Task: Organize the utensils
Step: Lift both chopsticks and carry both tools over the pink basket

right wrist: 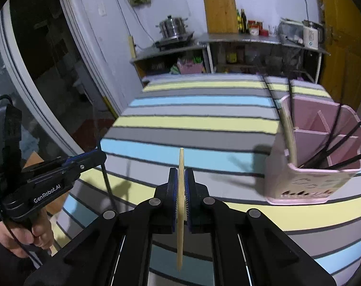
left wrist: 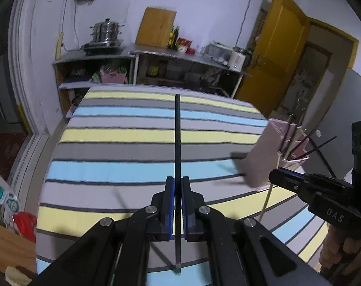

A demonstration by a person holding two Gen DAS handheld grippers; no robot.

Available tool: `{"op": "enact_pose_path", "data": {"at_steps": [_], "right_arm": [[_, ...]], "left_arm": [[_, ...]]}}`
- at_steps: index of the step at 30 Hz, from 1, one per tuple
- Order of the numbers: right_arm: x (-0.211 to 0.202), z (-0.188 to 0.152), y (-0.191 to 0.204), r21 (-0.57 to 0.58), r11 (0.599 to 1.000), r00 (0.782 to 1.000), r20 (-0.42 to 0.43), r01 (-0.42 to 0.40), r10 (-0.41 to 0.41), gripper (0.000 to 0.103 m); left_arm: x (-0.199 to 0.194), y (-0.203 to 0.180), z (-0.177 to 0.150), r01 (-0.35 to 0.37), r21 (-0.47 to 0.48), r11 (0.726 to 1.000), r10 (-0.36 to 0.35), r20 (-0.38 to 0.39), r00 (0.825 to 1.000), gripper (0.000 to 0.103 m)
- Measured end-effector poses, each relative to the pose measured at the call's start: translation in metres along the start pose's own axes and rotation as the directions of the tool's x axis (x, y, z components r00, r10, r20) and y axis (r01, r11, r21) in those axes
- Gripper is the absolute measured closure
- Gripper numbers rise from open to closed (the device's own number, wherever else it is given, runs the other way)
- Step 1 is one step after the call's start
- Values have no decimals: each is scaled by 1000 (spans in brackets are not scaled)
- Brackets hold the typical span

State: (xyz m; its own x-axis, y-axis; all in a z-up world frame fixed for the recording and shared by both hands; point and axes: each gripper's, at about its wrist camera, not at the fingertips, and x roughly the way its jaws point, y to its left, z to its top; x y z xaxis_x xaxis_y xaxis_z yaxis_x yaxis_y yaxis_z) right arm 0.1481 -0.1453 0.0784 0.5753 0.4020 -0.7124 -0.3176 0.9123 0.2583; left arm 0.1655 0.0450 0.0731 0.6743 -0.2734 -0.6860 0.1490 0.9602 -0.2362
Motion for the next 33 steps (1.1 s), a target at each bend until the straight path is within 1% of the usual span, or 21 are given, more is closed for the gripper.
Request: {"op": "enact_pose_path", "data": {"at_steps": [4,8,18,21,29,33], "right_arm": [[-20,3,-1,5,1000,999,38,2,-2,97],[-36,2,-6,11,1000,998,65,11,-12,97],[-58,-5,-28,50,998,995,92,31,-36,97],[-65,-8,-36,59,997,994,103,40,-46,97],[-90,-13,-61,106,991,986,134,85,-99,97],[-108,-8,-78,133,985,978,167,107,-129,97]], "left_arm": [[-14,-12,6,20,21,1000,-20,20,1000,98],[-23,-22,9,40,32,999,-41,23,999,98],[-27,-42,8,79,51,996,-80,7,997,98],[-27,-52,8,104,68,992,-105,2,994,98],[-23,-103,15,188,127,974,-186,-21,982,98],[-22,-130,31,230,154,961,-232,-10,973,98]]}}
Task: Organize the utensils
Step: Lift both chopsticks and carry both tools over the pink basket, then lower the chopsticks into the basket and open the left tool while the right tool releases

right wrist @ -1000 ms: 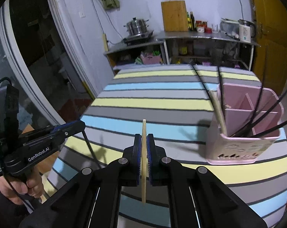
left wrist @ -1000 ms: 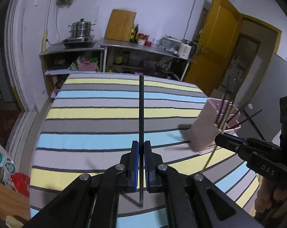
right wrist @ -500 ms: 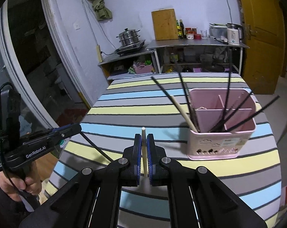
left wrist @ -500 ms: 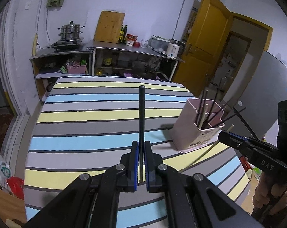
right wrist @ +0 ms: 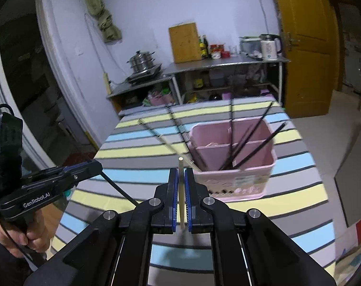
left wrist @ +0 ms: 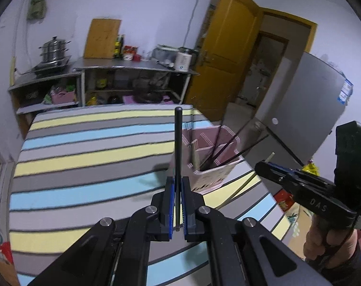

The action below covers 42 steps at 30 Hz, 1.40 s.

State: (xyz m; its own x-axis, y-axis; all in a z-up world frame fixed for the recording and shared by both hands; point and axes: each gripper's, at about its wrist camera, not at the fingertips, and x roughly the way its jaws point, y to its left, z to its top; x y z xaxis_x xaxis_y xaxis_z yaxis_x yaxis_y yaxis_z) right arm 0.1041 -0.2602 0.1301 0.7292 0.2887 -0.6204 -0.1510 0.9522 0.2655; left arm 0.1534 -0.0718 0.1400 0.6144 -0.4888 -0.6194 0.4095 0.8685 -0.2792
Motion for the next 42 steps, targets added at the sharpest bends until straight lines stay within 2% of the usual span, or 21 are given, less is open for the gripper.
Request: {"op": "enact_pose_path", "data": {"at_steps": [10,20,25,35,42], "right_arm": [[-31,40,-28,45,998,992,120,38,-43,97],[-33,70,-41,79,995,979,193,56,-71,97],[-17,68,-47,90,994,981,179,63,-78,97],[26,47,-55,81,993,991,96,81,-89,97],[49,36,-61,80,993,995,31,91,-94,97]], "left_arm": [[12,-40,51,46,50,998,-50,67,996,98],[27,-48,84,45,70,997,-52,111,992,98],[48,-42,82,33,61,998,-37,70,997,98],[89,-26,60,17,54,998,-16,-13,1000,98],[104,-26,49,6,75,997,-3,-39,999,98]]}}
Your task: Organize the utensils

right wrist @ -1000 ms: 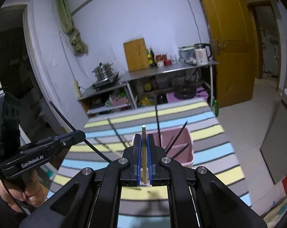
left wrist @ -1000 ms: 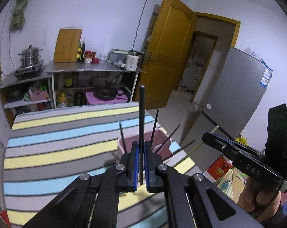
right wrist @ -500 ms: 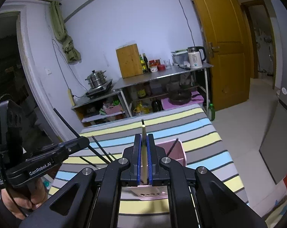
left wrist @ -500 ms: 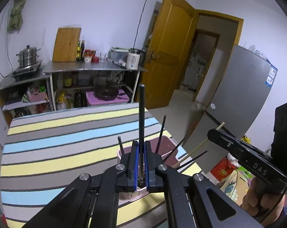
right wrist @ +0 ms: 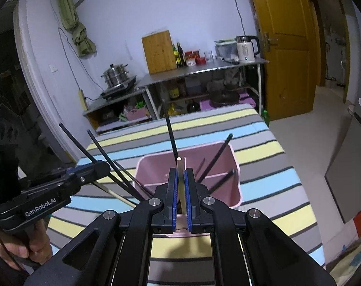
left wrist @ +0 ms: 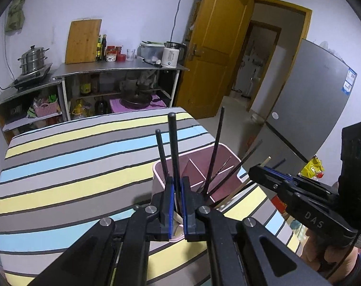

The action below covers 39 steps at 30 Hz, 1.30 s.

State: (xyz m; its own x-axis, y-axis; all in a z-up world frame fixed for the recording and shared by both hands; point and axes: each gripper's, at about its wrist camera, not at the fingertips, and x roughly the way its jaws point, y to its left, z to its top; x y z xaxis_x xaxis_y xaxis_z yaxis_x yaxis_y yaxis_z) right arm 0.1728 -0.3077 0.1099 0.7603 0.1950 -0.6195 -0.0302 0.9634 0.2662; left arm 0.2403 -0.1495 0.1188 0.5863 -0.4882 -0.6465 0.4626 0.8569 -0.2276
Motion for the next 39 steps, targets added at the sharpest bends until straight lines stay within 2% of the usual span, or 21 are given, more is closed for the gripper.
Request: {"op": "enact_pose_path", "data": {"at_steps": [6,9,15,20,28,39], "right_arm": [[-3,-4,-1,-15,1000,1000,6,5,-5,94],[-11,-3,1,-22,1000,1000,24,7,-7,93],[-29,-1,8,-25,1000,998,66,1,1,92],[-43,-5,9,-25,1000,996,88,0,3,91],[-57,-31,13,-41,999,996,90,17,-13,89],[-59,-79,22,-75,997,998,53,31,-27,89]], "left_arm": [[-2,-5,-3,-12,9,1000,12,7,1000,96],[-10,-5,0,-12,7,1000,11,31,999,93],[-37,-3,4,-3,7,1000,2,100,995,81],[-57,1,0,-7,-4,1000,8,140,990,78],[-71,6,-39,-20,-18,1000,23,149,989,77],[-62,7,-101,-29,-11,1000,30,118,993,77]]}}
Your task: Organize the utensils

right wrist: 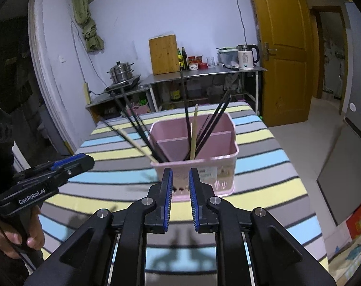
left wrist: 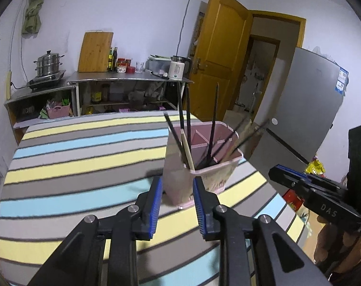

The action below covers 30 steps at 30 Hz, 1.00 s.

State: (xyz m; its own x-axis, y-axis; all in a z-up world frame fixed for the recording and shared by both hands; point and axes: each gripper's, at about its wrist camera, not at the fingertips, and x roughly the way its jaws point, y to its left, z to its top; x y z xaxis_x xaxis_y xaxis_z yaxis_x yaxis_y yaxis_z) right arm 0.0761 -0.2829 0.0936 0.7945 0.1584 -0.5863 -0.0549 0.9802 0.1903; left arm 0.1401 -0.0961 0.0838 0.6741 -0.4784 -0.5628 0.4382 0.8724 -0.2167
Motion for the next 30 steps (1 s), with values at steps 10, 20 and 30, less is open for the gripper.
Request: {"op": "enact_pose_path", "data": {"at_steps": [10,20,30], "right_arm": [[-10,-40,8,-22,1000,1000,4,11,-11,88],[-13,-68,17,-38,999,1000,11,25,-24,88],[-15,-79,20,-55,998,999,38,31,-29,88]], "left_arm": [[-7,-11,-48,-31,38,999,30,26,999,77],[-10,-15,-74,-68,61,996,66,38,997,77],[-14,-10,-87,-79,52,996,76,48,996,77]]}}
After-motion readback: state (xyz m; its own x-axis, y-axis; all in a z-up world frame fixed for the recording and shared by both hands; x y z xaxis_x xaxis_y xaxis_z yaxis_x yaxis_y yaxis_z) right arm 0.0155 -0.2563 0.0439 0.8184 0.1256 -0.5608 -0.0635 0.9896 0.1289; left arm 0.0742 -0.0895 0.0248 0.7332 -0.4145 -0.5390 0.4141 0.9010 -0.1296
